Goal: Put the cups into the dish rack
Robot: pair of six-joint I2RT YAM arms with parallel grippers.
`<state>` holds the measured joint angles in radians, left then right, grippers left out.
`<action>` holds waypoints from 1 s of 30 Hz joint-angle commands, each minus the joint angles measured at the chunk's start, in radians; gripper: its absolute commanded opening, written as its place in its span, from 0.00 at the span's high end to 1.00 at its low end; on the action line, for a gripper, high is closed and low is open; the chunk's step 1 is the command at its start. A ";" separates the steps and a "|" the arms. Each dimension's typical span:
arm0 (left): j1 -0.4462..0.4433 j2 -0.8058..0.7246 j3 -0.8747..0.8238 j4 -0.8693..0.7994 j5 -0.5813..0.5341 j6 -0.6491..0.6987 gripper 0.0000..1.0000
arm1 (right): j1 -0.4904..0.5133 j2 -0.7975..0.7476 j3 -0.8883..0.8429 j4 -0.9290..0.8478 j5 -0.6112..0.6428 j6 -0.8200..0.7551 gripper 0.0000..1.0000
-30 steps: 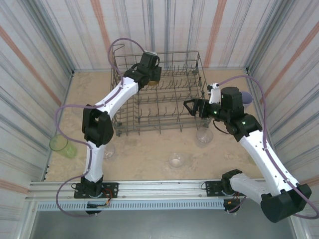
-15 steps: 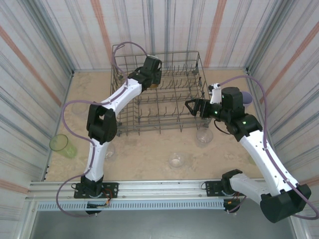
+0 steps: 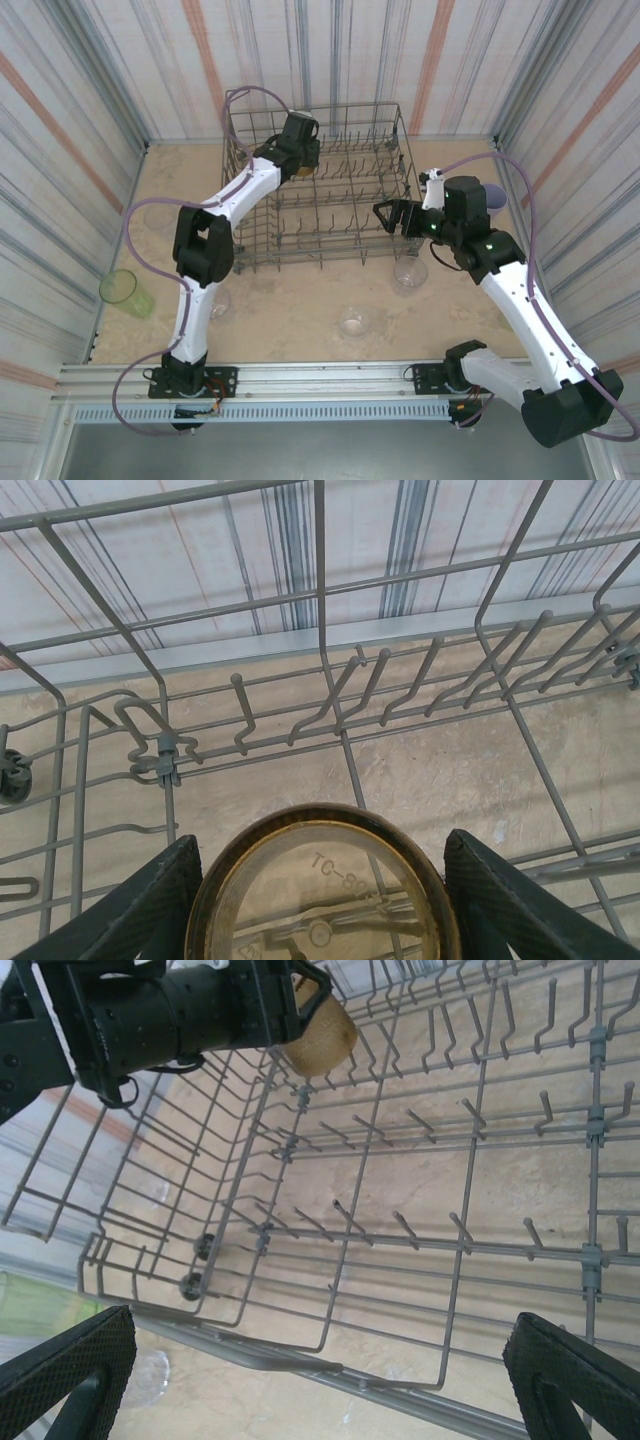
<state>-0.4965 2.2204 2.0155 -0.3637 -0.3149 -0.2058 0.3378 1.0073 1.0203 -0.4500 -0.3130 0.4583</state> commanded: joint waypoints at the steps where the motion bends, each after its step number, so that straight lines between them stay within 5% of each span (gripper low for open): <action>1: 0.013 0.032 -0.014 0.021 0.000 -0.011 1.00 | -0.009 -0.006 -0.012 0.000 0.015 -0.023 0.01; 23: 0.003 0.056 -0.112 0.066 -0.037 -0.013 1.00 | -0.014 -0.004 -0.009 0.000 0.020 -0.017 0.01; 30: -0.036 0.010 -0.164 0.176 -0.163 0.153 1.00 | -0.017 -0.012 -0.011 -0.003 0.030 -0.019 0.01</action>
<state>-0.5209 2.2456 1.8889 -0.1711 -0.3962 -0.1513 0.3298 1.0107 1.0203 -0.4496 -0.3058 0.4583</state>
